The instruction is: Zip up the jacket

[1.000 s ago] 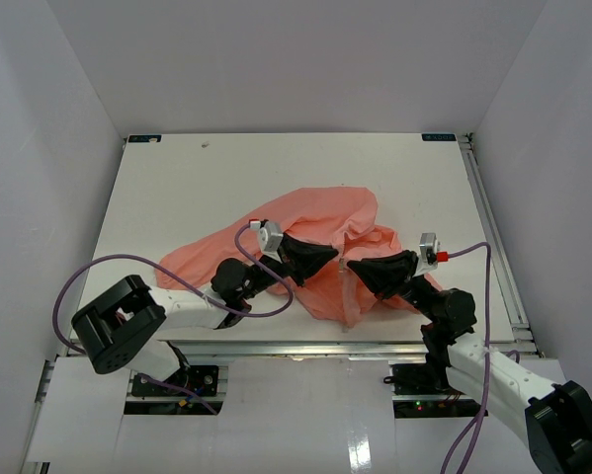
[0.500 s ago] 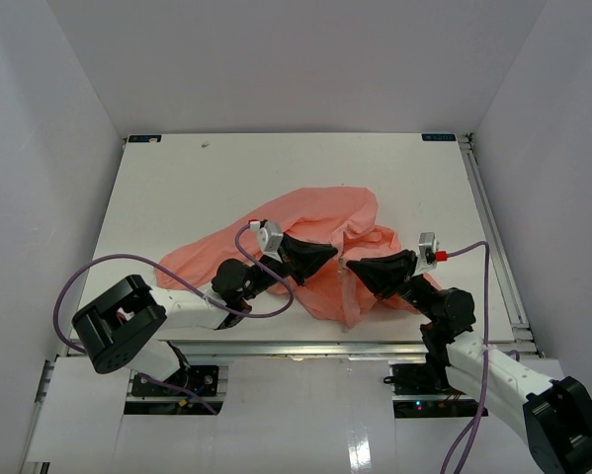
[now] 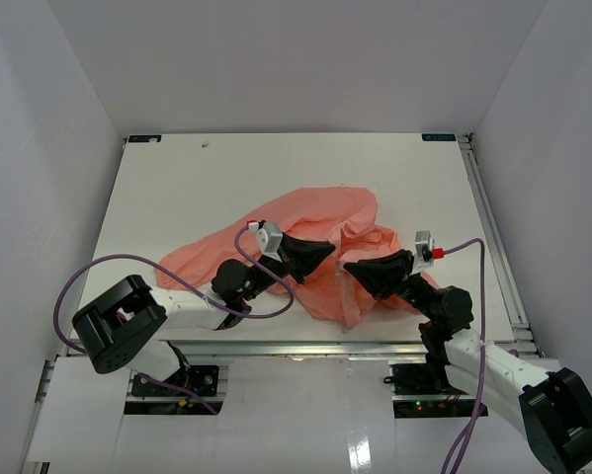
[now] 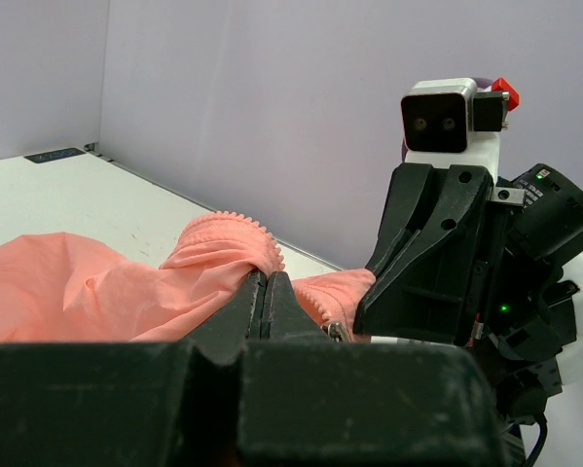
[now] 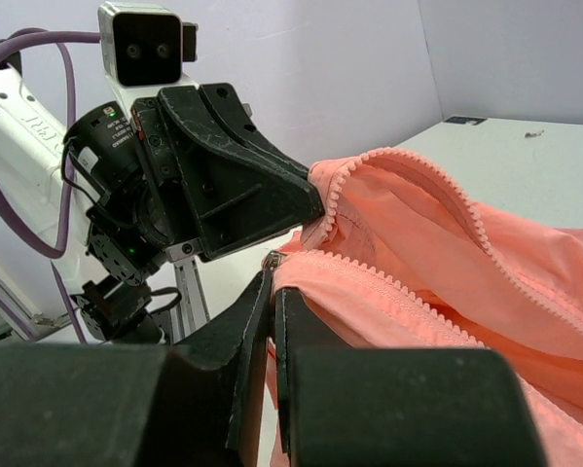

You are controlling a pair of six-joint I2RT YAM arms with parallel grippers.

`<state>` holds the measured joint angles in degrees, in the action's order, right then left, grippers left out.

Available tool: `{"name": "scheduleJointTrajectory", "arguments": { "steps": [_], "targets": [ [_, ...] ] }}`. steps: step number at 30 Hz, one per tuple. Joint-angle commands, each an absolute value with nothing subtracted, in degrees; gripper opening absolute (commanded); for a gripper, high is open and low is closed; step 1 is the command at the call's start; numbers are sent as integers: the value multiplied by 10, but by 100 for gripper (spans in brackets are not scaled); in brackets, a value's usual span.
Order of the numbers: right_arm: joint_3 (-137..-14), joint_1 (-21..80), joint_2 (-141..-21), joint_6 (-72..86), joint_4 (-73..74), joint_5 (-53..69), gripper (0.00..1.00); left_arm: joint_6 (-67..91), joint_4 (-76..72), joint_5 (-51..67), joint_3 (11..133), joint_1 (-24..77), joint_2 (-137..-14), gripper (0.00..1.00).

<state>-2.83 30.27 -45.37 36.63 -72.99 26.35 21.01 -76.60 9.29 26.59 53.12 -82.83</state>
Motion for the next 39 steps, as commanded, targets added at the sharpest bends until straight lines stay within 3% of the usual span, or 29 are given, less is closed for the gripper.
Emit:
{"name": "scheduleJointTrajectory", "arguments": {
  "steps": [1, 39],
  "targets": [
    [16, 307, -463, 376, -769, 264, 8, 203, -1012, 82, 255, 536, -826, 0],
    [24, 311, -477, 369, -782, 258, 8, 214, -1031, 66, 244, 542, -793, 0]
  ]
}}
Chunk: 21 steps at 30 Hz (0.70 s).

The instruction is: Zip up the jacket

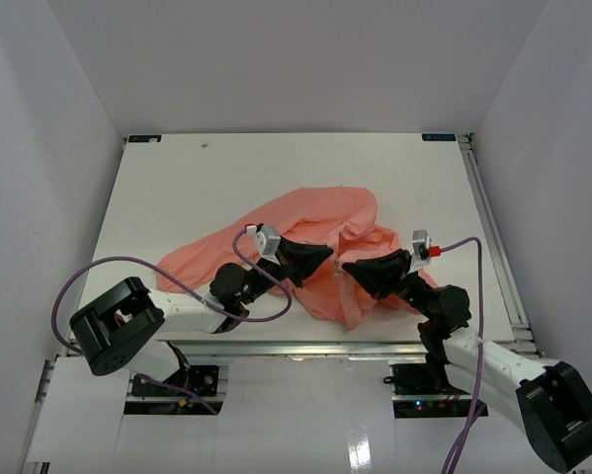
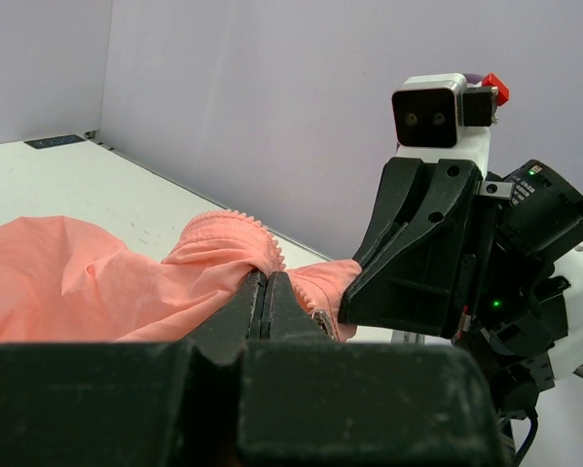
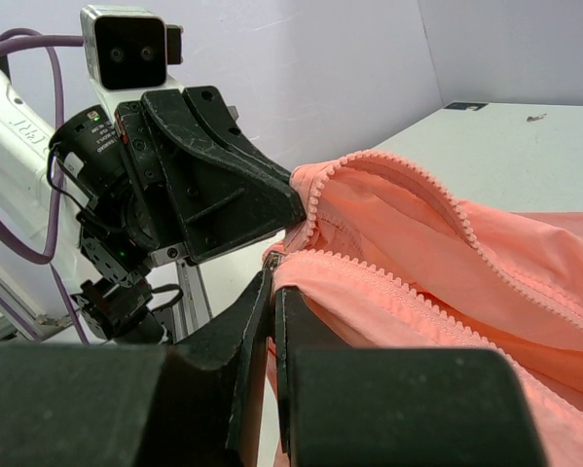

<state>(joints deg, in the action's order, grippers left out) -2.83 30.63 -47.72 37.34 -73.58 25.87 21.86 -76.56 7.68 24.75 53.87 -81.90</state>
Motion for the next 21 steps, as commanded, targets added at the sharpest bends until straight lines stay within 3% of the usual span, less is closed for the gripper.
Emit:
{"name": "scheduleJointTrajectory", "arguments": {
  "steps": [1, 21],
  "targets": [
    [24, 312, -479, 368, -783, 258, 8, 214, -1031, 66, 245, 542, -791, 0],
    [29, 315, -478, 368, -789, 247, 8, 220, -1042, 76, 250, 549, -809, 0]
  ]
}}
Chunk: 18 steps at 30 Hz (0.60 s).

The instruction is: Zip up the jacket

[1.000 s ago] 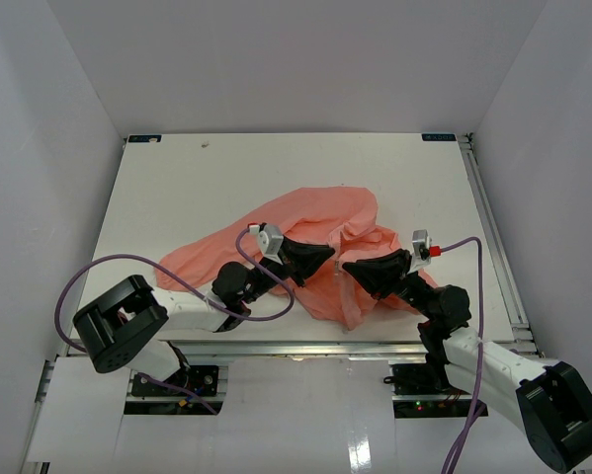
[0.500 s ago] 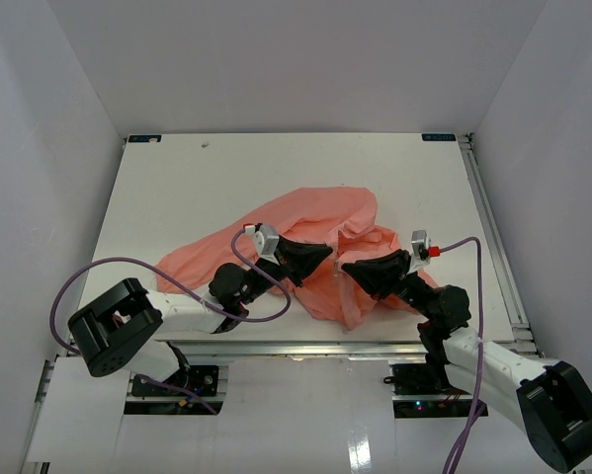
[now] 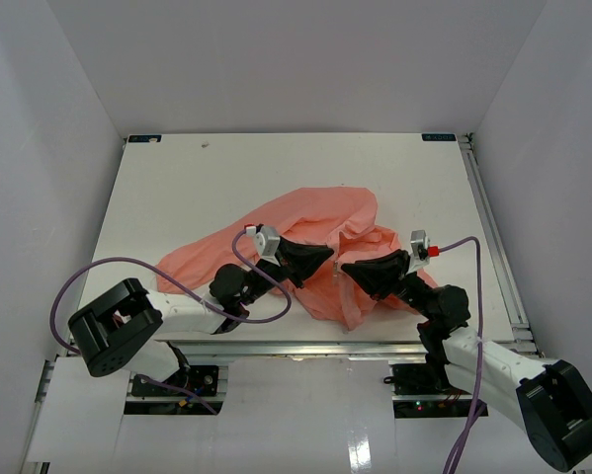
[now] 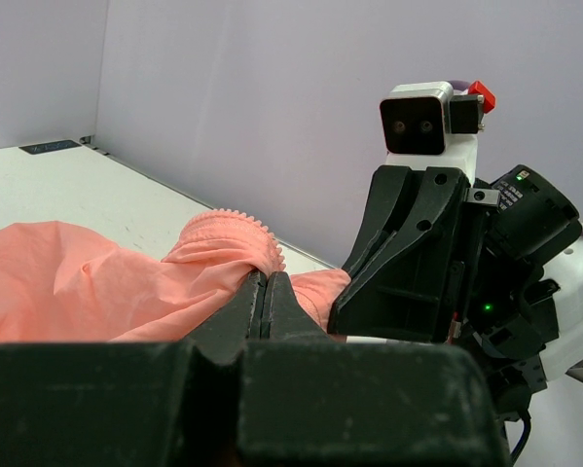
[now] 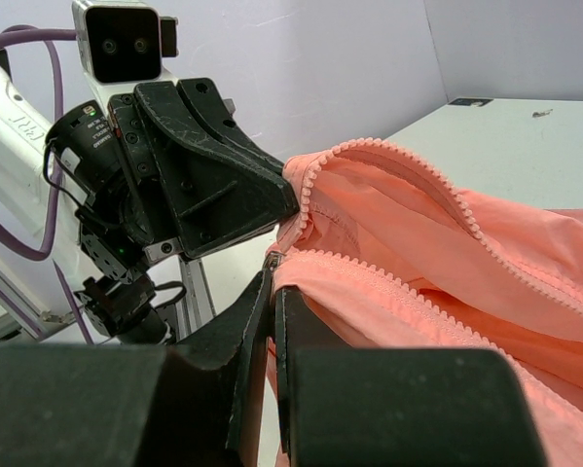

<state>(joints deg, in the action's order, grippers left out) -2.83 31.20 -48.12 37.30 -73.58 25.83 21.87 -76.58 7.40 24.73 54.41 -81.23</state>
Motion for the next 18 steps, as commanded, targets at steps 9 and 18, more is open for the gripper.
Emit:
{"name": "scheduleJointTrajectory", "arguments": {
  "steps": [9, 18],
  "targets": [
    [27, 315, -466, 363, -781, 237, 8, 220, -1043, 78, 241, 551, -807, 0],
    [25, 315, -459, 359, -766, 222, 8, 222, -1042, 80, 239, 552, -805, 0]
  ]
}}
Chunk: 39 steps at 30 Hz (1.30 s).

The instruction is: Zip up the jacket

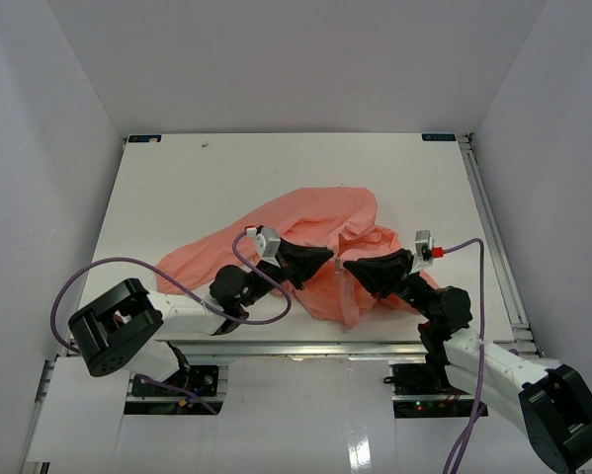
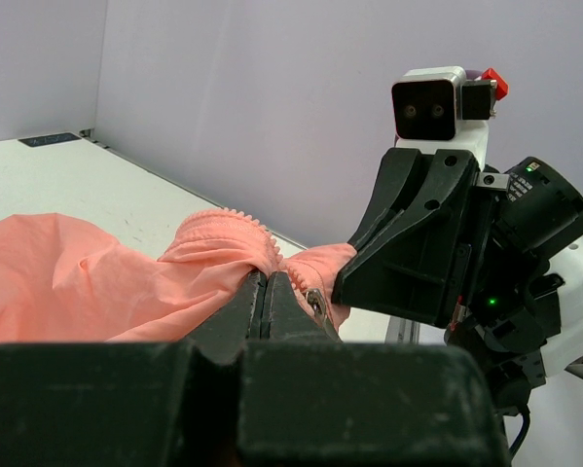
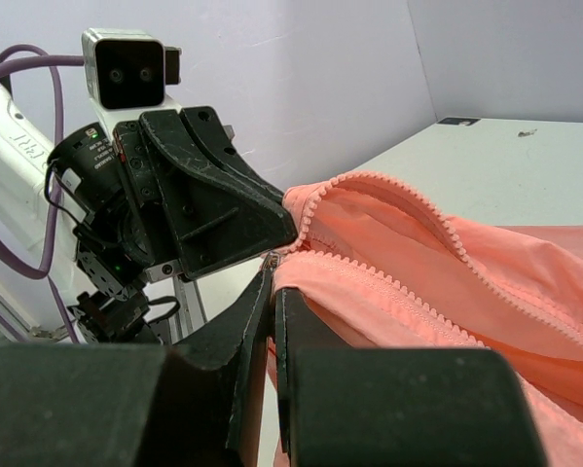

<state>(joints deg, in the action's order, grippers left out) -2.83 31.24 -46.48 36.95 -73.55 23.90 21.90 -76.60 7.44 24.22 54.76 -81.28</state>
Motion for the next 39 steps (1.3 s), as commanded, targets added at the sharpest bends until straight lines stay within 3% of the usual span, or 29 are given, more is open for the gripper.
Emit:
{"name": "scheduleJointTrajectory", "arguments": {
  "steps": [1, 39],
  "targets": [
    [24, 315, -460, 359, -764, 222, 8, 222, -1042, 80, 238, 553, -804, 0],
    [27, 318, -487, 374, -782, 234, 8, 170, -1043, 39, 255, 571, -794, 0]
  ]
}}
